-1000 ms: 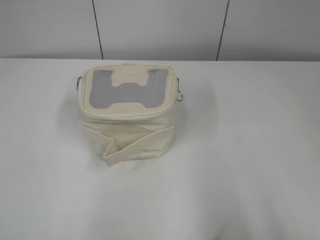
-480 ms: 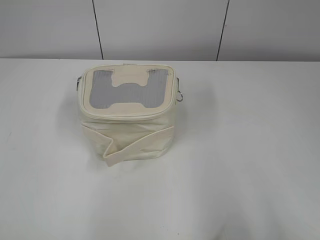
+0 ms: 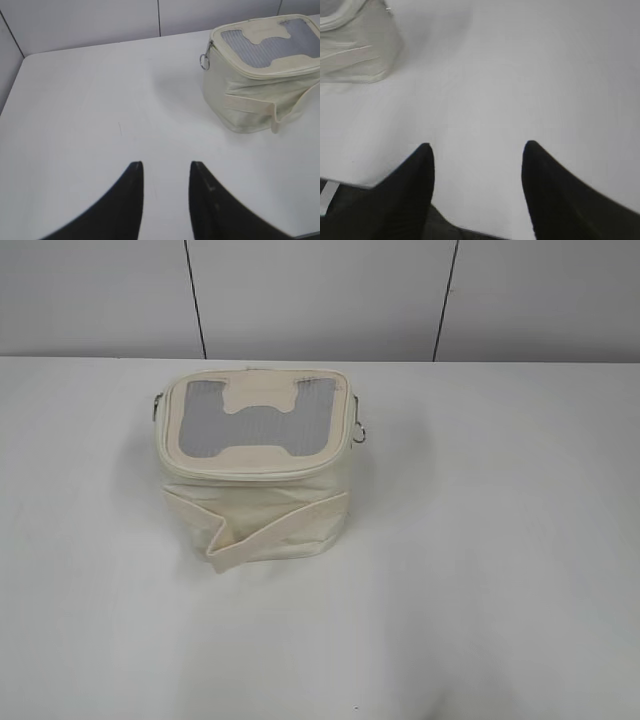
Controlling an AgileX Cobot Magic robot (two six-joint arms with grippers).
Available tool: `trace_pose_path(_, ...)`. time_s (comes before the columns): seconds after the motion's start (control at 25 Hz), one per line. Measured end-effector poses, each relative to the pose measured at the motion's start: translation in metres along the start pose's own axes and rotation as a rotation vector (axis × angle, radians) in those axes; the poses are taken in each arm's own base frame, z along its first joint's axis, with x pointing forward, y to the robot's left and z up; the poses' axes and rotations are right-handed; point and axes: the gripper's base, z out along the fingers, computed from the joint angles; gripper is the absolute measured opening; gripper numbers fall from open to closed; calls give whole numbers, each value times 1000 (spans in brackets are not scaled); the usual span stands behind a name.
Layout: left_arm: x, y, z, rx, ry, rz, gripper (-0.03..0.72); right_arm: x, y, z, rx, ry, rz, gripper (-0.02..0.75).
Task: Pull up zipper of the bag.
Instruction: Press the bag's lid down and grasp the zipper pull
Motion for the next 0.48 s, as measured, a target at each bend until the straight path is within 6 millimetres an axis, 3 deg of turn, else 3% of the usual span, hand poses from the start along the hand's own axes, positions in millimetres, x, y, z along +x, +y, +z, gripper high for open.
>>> trace_pose_path(0.2, 0, 0, 0, 0, 0, 0, 238, -41, 16, 41, -223, 64, -106, 419)
trace_pose_path(0.32, 0, 0, 0, 0, 0, 0, 238, -73, 21, 87, -337, 109, -124, 416)
trace_pose_path(0.48, 0, 0, 0, 0, 0, 0, 238, -118, 31, 169, -506, 145, -184, 413)
